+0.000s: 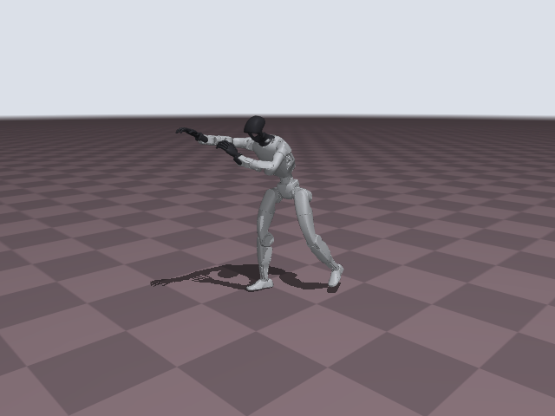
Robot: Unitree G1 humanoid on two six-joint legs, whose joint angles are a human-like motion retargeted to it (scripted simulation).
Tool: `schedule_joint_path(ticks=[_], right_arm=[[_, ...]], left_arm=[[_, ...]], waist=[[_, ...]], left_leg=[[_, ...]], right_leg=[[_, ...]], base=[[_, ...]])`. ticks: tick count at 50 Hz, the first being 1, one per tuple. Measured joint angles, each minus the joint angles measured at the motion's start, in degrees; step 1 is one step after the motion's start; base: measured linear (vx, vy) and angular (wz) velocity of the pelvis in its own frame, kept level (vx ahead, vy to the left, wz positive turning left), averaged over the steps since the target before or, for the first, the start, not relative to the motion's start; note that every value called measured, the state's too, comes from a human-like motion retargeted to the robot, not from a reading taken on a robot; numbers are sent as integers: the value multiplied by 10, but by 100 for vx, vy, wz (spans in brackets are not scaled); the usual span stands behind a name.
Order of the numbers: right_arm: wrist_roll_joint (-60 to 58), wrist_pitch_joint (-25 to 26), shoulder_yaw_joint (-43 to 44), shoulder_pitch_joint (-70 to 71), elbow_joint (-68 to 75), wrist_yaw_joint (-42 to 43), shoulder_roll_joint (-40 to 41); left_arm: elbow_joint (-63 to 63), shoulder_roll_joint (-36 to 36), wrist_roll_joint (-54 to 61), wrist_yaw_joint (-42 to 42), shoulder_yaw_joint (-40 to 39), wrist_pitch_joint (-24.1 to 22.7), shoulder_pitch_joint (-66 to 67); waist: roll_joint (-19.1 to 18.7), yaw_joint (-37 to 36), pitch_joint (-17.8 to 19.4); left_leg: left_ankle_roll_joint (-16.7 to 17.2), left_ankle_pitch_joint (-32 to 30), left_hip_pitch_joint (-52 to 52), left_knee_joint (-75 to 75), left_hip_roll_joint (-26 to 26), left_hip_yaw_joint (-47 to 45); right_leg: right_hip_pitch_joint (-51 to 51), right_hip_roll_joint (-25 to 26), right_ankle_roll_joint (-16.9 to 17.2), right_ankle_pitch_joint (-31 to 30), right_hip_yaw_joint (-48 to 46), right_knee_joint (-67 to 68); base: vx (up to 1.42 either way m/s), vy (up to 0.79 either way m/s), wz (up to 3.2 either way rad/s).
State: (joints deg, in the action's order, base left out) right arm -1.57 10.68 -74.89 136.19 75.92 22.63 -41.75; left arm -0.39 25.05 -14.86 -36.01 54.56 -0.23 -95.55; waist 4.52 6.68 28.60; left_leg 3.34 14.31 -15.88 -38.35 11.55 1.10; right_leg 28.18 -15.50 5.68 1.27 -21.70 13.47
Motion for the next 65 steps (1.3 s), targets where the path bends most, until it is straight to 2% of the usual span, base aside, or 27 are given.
schedule_joint_path(ticks=[2, 3, 5, 7, 10, 12, 15, 18, 20, 23, 26, 30, 33, 37, 40, 43, 50, 54, 57, 60, 65], right_arm=[[84, -23, 30, 4, 17, 13, -36], [115, -42, 30, -5, -20, 43, -70], [137, -79, 33, -41, -160, 109, -161], [106, -102, 68, -100, -317, 141, -245], [65, -115, 168, -239, -502, 156, -333], [52, -122, 269, -367, -580, 144, -358], [40, -136, 478, -626, -674, 115, -347], [48, -158, 628, -856, -751, 102, -284], [52, -167, 689, -976, -797, 93, -226], [47, -167, 727, -1093, -857, 59, -123], [32, -154, 708, -1144, -892, 17, -8], [2, -124, 622, -1136, -893, -50, 132], [-25, -107, 540, -1099, -880, -97, 210], [-55, -109, 445, -1035, -894, -159, 281], [-51, -128, 399, -990, -937, -201, 305], [-47, -149, 378, -954, -992, -214, 309], [-55, -181, 397, -844, -1045, -148, 300], [-66, -176, 423, -767, -1034, -135, 304], [-90, -167, 425, -718, -1018, -145, 315], [-96, -160, 417, -689, -1002, -156, 329], [-97, -155, 415, -695, -1002, -188, 318]], left_arm=[[-4, -3, 9, -37, -38, -3, 21], [-12, 4, 14, -38, -52, -11, 35], [-35, 20, 27, -16, -70, -30, 69], [-51, 28, 33, 14, -73, -48, 106], [-56, 24, 38, 70, -72, -69, 157], [-55, 15, 40, 117, -75, -82, 184], [-54, 9, 36, 174, -65, -99, 215], [-50, -6, 26, 176, -36, -104, 225], [-47, -21, 18, 164, -17, -100, 222], [-42, -49, 10, 166, -7, -88, 200], [-24, -80, 1, 190, -4, -69, 156], [18, -112, -1, 231, 4, -38, 74], [57, -123, 4, 249, 14, -16, 16], [115, -108, -1, 252, 31, 2, -65], [150, -54, 7, 243, 53, 5, -133], [203, 28, 17, 226, 90, 3, -209], [405, 198, 75, 165, 180, -11, -331], [469, 287, 131, 139, 182, -17, -337], [451, 362, 131, 135, 155, -10, -315], [380, 423, 114, 122, 103, 6, -251], [184, 481, 75, 100, -85, 28, -20]], waist=[[0, -21, 3], [1, -27, 4], [0, -34, 6], [-6, -31, 7], [-15, -17, 9], [-17, -5, 9], [-2, 3, 11], [14, -9, 12], [20, -25, 12], [14, -54, 12], [-3, -76, 12], [-30, -80, 9], [-42, -69, 6], [-35, -51, 7], [-20, -30, 10], [-11, -2, 12], [-21, 29, 12], [-22, 21, 12], [-13, 6, 12], [6, -17, 12], [18, -39, 12]], left_leg=[[14, 17, -8, -3, -23, 45], [19, 32, -12, 2, -33, 63], [23, 64, -21, 27, -40, 75], [19, 85, -29, 62, -28, 47], [6, 98, -39, 98, -6, -20], [-9, 105, -44, 101, -3, -42], [-27, 119, -51, 94, -19, -37], [-27, 130, -58, 85, -44, -25], [-23, 133, -61, 80, -59, -25], [-18, 135, -58, 72, -74, -24], [-23, 136, -47, 65, -81, -18], [-41, 139, -24, 57, -80, -10], [-50, 147, -3, 56, -82, -10], [-50, 161, 18, 52, -94, -23], [-49, 168, 19, 39, -110, -33], [-56, 173, 7, 21, -121, -36], [-71, 176, -8, 16, -112, -40], [-71, 161, -10, 18, -93, -44], [-75, 136, -16, 7, -80, -45], [-82, 100, -20, -7, -68, -49], [-85, 42, -20, -5, -48, -67]], right_leg=[[-2, -7, -3, -2, 1, -2], [-3, -11, -1, -3, 0, -4], [-5, -18, 8, -6, -6, -11], [-8, -25, 22, -12, -18, -18], [-12, -37, 39, -23, -40, -29], [-15, -49, 45, -31, -53, -35], [-22, -72, 49, -42, -66, -41], [-29, -98, 44, -46, -73, -41], [-33, -115, 35, -44, -75, -37], [-38, -132, 14, -39, -65, -23], [-38, -136, -12, -42, -22, 4], [-26, -120, -27, -68, 81, 48], [-27, -112, -7, -81, 117, 45], [-38, -130, 22, -41, 47, -16], [-45, -138, 59, 10, -29, -83], [-40, -129, 87, 31, -40, -133], [-20, -117, 75, -20, -31, -160], [-10, -111, 70, -50, -63, -152], [-2, -96, 63, -57, -60, -146], [2, -78, 55, -50, -42, -140], [6, -52, 42, -23, -24, -132]], base=[[-4, 12, 21], [-5, 15, 34], [-7, 18, 46], [-9, 23, 58], [-12, 29, 66], [-13, 34, 65], [-11, 36, 57], [-7, 36, 50], [-3, 34, 43], [1, 30, 34], [5, 25, 23], [8, 18, 15], [9, 9, 3], [8, 1, -14], [7, -9, -7], [6, -15, 4], [7, -23, -8], [14, -33, -23], [19, -37, -29], [21, -37, -32], [22, -31, -27]])
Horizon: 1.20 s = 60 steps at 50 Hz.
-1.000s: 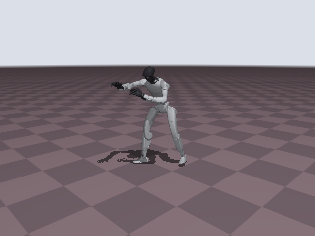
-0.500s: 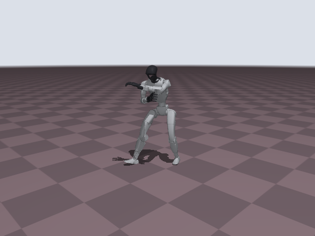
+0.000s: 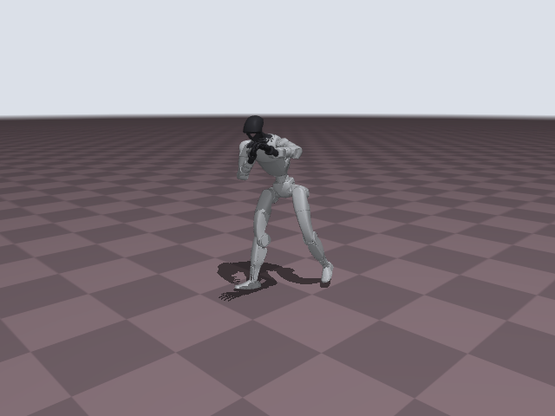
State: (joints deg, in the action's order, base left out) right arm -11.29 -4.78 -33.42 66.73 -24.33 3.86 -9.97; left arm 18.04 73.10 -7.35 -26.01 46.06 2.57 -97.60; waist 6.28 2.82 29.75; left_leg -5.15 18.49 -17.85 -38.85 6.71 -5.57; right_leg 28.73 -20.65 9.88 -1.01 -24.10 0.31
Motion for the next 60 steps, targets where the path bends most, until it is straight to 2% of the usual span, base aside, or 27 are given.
schedule_joint_path(ticks=[2, 5, 8, 11, 15, 22, 25, 29, 32, 33, 35, 38, 40, 42, 45, 48, 50, 52, 53, 55, 57, 58, 60], right_arm=[[4, 4, -1, -16, -9, -23, -19], [15, 13, -13, -37, -27, -67, -51], [30, 27, -38, -46, -49, -107, -81], [37, 38, -64, -43, -63, -134, -103], [35, 42, -83, -25, -62, -144, -116], [30, 7, -70, 38, -26, -69, -100], [38, 2, -60, 64, -10, -48, -87], [37, 6, -42, 83, 10, -36, -59], [33, 10, -23, 77, 13, -40, -46], [31, 11, -17, 68, 10, -45, -47], [34, 13, -10, 40, -4, -58, -58], [63, 16, -7, -22, -37, -84, -86], [93, 21, -2, -65, -61, -101, -105], [122, 30, 5, -108, -78, -116, -123], [148, 45, 12, -162, -91, -133, -156], [155, 54, 8, -202, -90, -140, -206], [165, 44, 5, -222, -83, -128, -250], [192, 23, 13, -247, -69, -91, -293], [209, 14, 25, -264, -62, -71, -309], [234, 10, 58, -298, -53, -60, -327], [242, 8, 98, -349, -39, -47, -329], [231, 6, 120, -374, -31, -34, -325], [209, -1, 167, -432, -20, -12, -311]], left_arm=[[-79, -10, -27, 16, -81, 8, 92], [-183, -41, -65, 48, -156, 21, 172], [-271, -82, -100, 77, -189, 45, 188], [-313, -121, -119, 107, -187, 66, 143], [-266, -144, -95, 129, -135, 70, 19], [46, -103, 19, 52, 100, -5, -239], [130, -80, 45, 37, 170, -7, -271], [110, -37, 56, 26, 171, -4, -222], [3, 3, 38, 9, 76, 8, -99], [-48, 11, 23, 5, 15, 16, -30], [-160, 5, -19, 3, -156, 35, 155], [-333, -70, -73, 21, -409, 49, 435], [-434, -141, -93, 41, -520, 52, 565], [-509, -208, -101, 62, -570, 55, 630], [-582, -271, -106, 82, -577, 70, 644], [-554, -247, -115, 89, -505, 105, 533], [-394, -187, -108, 54, -382, 118, 348], [-82, -156, -43, -21, -134, 104, 61], [96, -172, 2, -36, 19, 95, -88], [356, -206, 59, 40, 243, 84, -274], [401, -202, 64, 95, 324, 77, -319], [362, -178, 52, 75, 337, 75, -328], [194, -110, 14, -2, 294, 74, -309]], waist=[[-2, 3, -1], [-8, 24, -2], [-21, 56, -2], [-33, 88, -1], [-47, 114, -1], [-70, 105, -2], [-80, 87, -5], [-80, 58, -11], [-75, 28, -17], [-73, 16, -18], [-78, -13, -22], [-86, -50, -25], [-86, -64, -24], [-84, -66, -24], [-86, -41, -30], [-105, 14, -46], [-128, 52, -53], [-150, 81, -55], [-156, 91, -54], [-166, 113, -42], [-168, 117, -35], [-166, 113, -31], [-155, 96, -28]], left_leg=[[2, -20, 5, 9, 5, -2], [7, -45, 12, 24, 9, 4], [13, -65, 15, 32, 12, 16], [16, -81, 13, 30, 17, 28], [18, -100, 4, 11, 24, 45], [19, -152, -18, -57, 28, 106], [24, -180, -18, -79, 28, 130], [36, -220, -14, -92, 29, 152], [44, -251, -9, -92, 29, 163], [47, -260, -7, -90, 28, 166], [54, -277, -1, -84, 27, 173], [62, -293, 9, -72, 24, 188], [65, -298, 16, -63, 23, 197], [64, -297, 23, -53, 25, 198], [54, -283, 31, -38, 39, 175], [46, -252, 40, -18, 64, 121], [48, -232, 50, -1, 79, 85], [52, -220, 63, 16, 88, 60], [54, -218, 68, 23, 89, 54], [55, -224, 77, 33, 86, 51], [58, -237, 86, 38, 75, 59], [61, -246, 91, 39, 67, 65], [68, -263, 97, 37, 51, 78]], right_leg=[[-2, 7, -2, 7, 2, 3], [-6, 16, -5, 15, 2, 8], [-8, 22, -9, 25, 0, 16], [-8, 29, -14, 41, -4, 28], [-4, 40, -24, 64, -3, 53], [13, 57, -58, 113, 13, 138], [14, 59, -75, 141, 15, 184], [9, 55, -99, 180, 11, 240], [1, 49, -114, 206, 8, 270], [-2, 47, -119, 213, 7, 277], [-9, 46, -126, 226, 6, 289], [-14, 46, -134, 239, 7, 301], [-15, 47, -138, 245, 10, 307], [-14, 49, -140, 247, 12, 311], [-12, 51, -136, 247, 10, 312], [-11, 51, -120, 241, 1, 304], [-13, 51, -103, 235, -8, 294], [-16, 52, -88, 227, -15, 281], [-18, 53, -81, 223, -16, 274], [-21, 55, -72, 215, -13, 259], [-23, 59, -71, 205, 1, 245], [-23, 62, -74, 200, 11, 238], [-22, 68, -82, 192, 36, 230]], base=[[21, -24, -13], [19, -20, -3], [16, -16, 1], [13, -14, -4], [12, -13, -14], [14, -13, -22], [18, -14, -8], [20, -14, 14], [19, -14, 28], [19, -14, 28], [18, -13, 24], [17, -10, 15], [15, -7, 7], [13, -4, 2], [10, 0, 1], [6, 6, 4], [4, 9, 2], [4, 10, -10], [5, 10, -25], [7, 9, -43], [8, 8, -71], [8, 7, -87], [9, 6, -95]])
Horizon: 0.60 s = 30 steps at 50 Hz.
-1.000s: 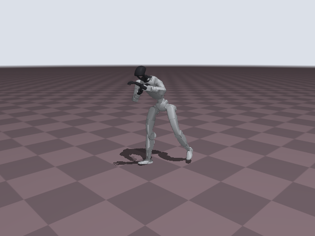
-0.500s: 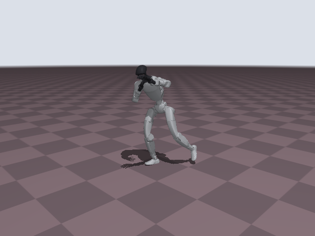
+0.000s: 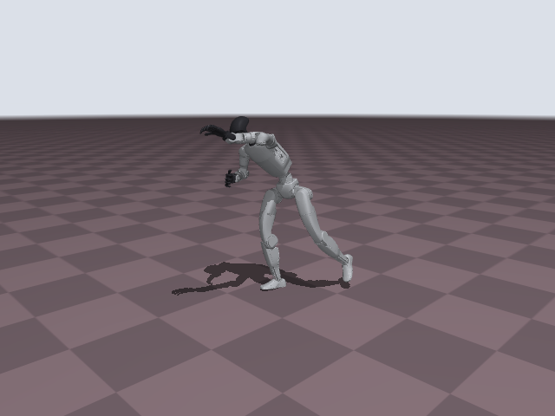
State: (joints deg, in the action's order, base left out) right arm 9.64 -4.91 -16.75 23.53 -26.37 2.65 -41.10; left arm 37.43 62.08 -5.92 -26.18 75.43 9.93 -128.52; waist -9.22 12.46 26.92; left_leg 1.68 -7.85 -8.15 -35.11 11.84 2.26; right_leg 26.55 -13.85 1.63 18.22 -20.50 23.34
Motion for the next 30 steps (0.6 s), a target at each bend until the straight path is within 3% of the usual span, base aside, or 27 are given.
schedule_joint_path(ticks=[2, 4, 5, 7, 10, 12, 13, 15, 17, 22, 25, 30], right_arm=[[-12, -2, 37, -58, -1, -6, 5], [-3, -2, 49, -97, 5, -8, -8], [3, -1, 51, -112, 9, -6, -25], [25, -1, 43, -118, 12, -11, -75], [48, 7, 56, -127, -7, -46, -160], [40, 2, 61, -118, -18, -39, -174], [30, -6, 61, -111, -21, -24, -174], [11, -24, 54, -87, -17, 6, -144], [-9, -32, 39, -55, -6, 25, -94], [-80, -22, 2, 25, 7, 38, -38], [-107, -22, -22, 74, -5, 46, -37], [-156, -20, -51, 147, -15, 87, -23]], left_arm=[[-176, 66, -41, -9, -126, -3, 82], [-186, 91, -34, 4, -162, -3, 106], [-143, 99, -21, 9, -154, 5, 101], [111, 63, 62, 66, 18, -11, -9], [357, 13, 168, 237, 48, -31, 13], [346, 18, 172, 213, 48, -52, 27], [301, 33, 149, 155, 48, -68, 34], [177, 64, 64, 23, 48, -80, 31], [66, 78, -6, -44, 48, -73, 25], [-74, 67, -45, -25, 3, -79, 98], [-124, 55, -65, 0, -8, -84, 136], [-187, 33, -97, 15, -21, -90, 162]], waist=[[-2, -9, -1], [-12, -5, -3], [-22, 1, -5], [-51, 24, -8], [-117, 53, -15], [-131, 59, -17], [-133, 58, -16], [-112, 51, -8], [-71, 38, 5], [-8, 1, 22], [8, -13, 27], [37, -47, 29]], left_leg=[[13, -16, 0, -7, -15, 13], [22, -31, -4, -19, -25, 22], [25, -38, -8, -27, -28, 24], [24, -52, -24, -50, -25, 22], [13, -64, -50, -87, -13, 5], [3, -39, -66, -113, -7, -16], [-2, -14, -73, -127, -5, -30], [-13, 56, -84, -150, -1, -66], [-23, 136, -91, -164, 2, -111], [-47, 274, -132, -164, 14, -205], [-50, 296, -173, -142, 25, -229], [-44, 280, -232, -58, 44, -226]], right_leg=[[5, 5, -12, -4, 22, -3], [7, 8, -18, -5, 38, -2], [8, 9, -20, -4, 43, 0], [12, 9, -21, 0, 45, 6], [16, 7, -18, 7, 40, 16], [20, 5, -14, 8, 41, 22], [21, 5, -13, 8, 43, 24], [23, 3, -10, 8, 51, 30], [19, -1, -6, 9, 63, 34], [13, -16, -1, 13, 80, 40], [8, -20, 1, 17, 76, 45], [0, -15, 10, 20, 59, 48]], base=[[10, 6, -85], [9, 6, -59], [8, 5, -34], [8, 5, -13], [7, 5, 3], [4, 6, -10], [2, 7, -25], [-1, 7, -37], [-3, 7, -42], [-2, 3, -15], [-3, 2, 10], [-2, 1, 7]])
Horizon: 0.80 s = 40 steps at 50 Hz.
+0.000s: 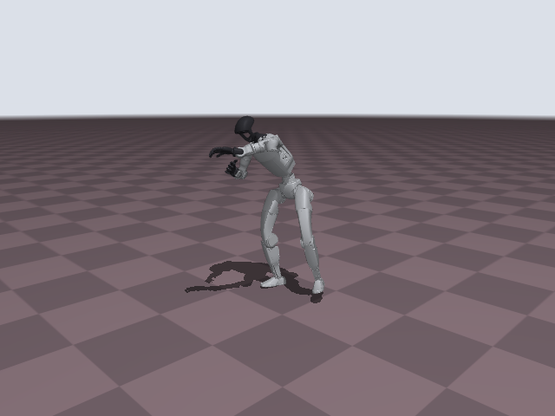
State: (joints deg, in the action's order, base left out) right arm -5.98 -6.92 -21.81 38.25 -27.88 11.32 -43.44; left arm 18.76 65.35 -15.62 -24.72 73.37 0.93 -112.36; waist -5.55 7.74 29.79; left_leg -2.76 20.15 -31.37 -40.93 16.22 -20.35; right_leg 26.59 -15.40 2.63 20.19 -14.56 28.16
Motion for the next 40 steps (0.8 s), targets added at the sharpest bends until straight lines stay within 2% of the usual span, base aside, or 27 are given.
schedule_joint_path(ticks=[3, 7, 10, 12, 14, 22, 30, 37, 40], right_arm=[[-34, 3, -1, 46, -5, 10, 11], [-62, -3, -11, 138, -16, 14, 11], [-77, -5, -48, 242, -13, 22, 3], [-93, 1, -87, 326, 4, 32, 1], [-112, 11, -128, 413, 31, 42, 3], [-152, 72, -260, 692, 226, 73, 65], [-175, 106, -396, 898, 398, 67, 117], [-167, 103, -559, 1021, 501, 57, 87], [-170, 109, -584, 1048, 550, 53, 71]], left_arm=[[-34, -11, 8, 18, -35, -18, 36], [-60, -30, 29, 46, -85, -58, 109], [-54, -56, 52, 77, -108, -87, 161], [-42, -80, 64, 99, -116, -98, 183], [-30, -110, 70, 115, -120, -103, 198], [-32, -266, 25, 148, -142, -96, 242], [-134, -417, -48, 132, -224, -108, 347], [-238, -482, -61, 93, -287, -124, 389], [-255, -489, -70, 78, -307, -117, 374]], waist=[[14, -31, 0], [20, -82, 0], [15, -117, 0], [13, -132, 0], [14, -142, 0], [19, -178, 0], [19, -244, 0], [16, -305, 0], [26, -317, 0]], left_leg=[[9, -26, -10, 89, 2, 28], [33, -57, 11, 224, -8, 111], [47, -124, 37, 294, -10, 177], [47, -170, 49, 322, -8, 194], [43, -192, 56, 340, -9, 197], [57, -183, 41, 365, -40, 218], [69, -163, 23, 360, -65, 242], [82, -144, 19, 369, -81, 260], [87, -135, 20, 376, -86, 265]], right_leg=[[-7, 13, 5, -2, -6, -3], [-23, 39, 8, -2, -6, -7], [-37, 60, 0, 2, -8, -7], [-45, 65, -6, 6, -14, -5], [-51, 63, -8, 9, -22, -5], [-72, 35, 3, 10, -73, -23], [-101, 22, 17, 11, -111, -59], [-126, 21, 27, 13, -141, -88], [-137, 22, 31, 13, -153, -100]], base=[[-1, 4, -11], [2, 12, -35], [2, 16, -24], [1, 18, 11], [1, 19, 40], [3, 19, 62], [9, 15, 42], [10, 10, 43], [8, 7, 49]])
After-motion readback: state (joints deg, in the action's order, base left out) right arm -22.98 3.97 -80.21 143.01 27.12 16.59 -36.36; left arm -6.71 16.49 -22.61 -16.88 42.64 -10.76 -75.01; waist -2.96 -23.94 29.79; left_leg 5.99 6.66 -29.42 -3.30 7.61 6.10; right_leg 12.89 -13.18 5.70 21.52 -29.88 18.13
